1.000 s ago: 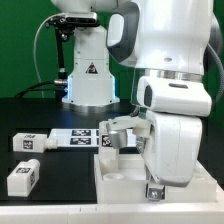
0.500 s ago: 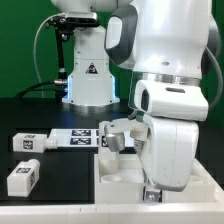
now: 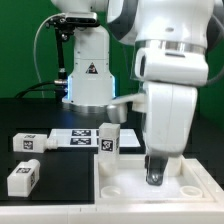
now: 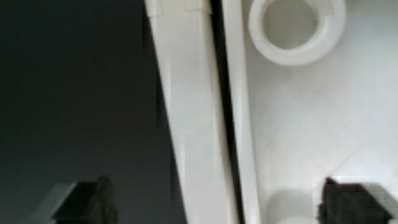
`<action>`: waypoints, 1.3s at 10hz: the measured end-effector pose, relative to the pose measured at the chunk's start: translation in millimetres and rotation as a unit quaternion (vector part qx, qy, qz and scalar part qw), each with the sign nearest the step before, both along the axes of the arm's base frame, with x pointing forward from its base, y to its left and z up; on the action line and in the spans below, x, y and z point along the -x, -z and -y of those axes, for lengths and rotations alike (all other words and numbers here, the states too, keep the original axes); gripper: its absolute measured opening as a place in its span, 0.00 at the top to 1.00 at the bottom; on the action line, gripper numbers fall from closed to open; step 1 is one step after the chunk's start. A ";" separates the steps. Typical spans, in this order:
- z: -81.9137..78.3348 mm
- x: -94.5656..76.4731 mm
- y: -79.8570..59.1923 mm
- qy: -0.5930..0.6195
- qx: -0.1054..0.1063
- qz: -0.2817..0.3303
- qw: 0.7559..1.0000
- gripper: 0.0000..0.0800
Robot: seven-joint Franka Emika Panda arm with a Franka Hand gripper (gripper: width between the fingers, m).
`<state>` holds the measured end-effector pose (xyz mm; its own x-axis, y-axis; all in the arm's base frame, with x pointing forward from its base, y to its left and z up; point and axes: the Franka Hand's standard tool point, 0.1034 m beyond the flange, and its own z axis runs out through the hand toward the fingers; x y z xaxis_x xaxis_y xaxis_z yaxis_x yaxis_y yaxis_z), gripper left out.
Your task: Assemble square table
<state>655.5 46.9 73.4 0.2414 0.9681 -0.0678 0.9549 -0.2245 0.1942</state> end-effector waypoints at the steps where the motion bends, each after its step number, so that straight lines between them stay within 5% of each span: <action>1: 0.4 0.3 2.0 0.034 -0.006 0.003 0.999 0.20; 5: 4.3 -0.5 2.1 0.171 -0.029 0.018 0.985 0.19; 6: 22.4 -0.7 -3.8 0.212 -0.035 0.012 0.976 0.19; 8: 65.0 3.1 -15.6 0.345 -0.056 0.011 0.937 0.19; 9: 65.8 14.2 -12.1 0.413 -0.055 -0.019 0.909 0.19; 13: 68.3 12.4 -11.0 0.523 -0.074 -0.005 0.849 0.19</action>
Offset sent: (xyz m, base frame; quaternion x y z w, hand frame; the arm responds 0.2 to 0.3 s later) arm 0.0000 0.0000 0.0000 0.0000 0.0000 0.1296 0.9916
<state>643.1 -21.5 84.4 0.9744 0.2230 0.0295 0.2200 -0.9720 0.0826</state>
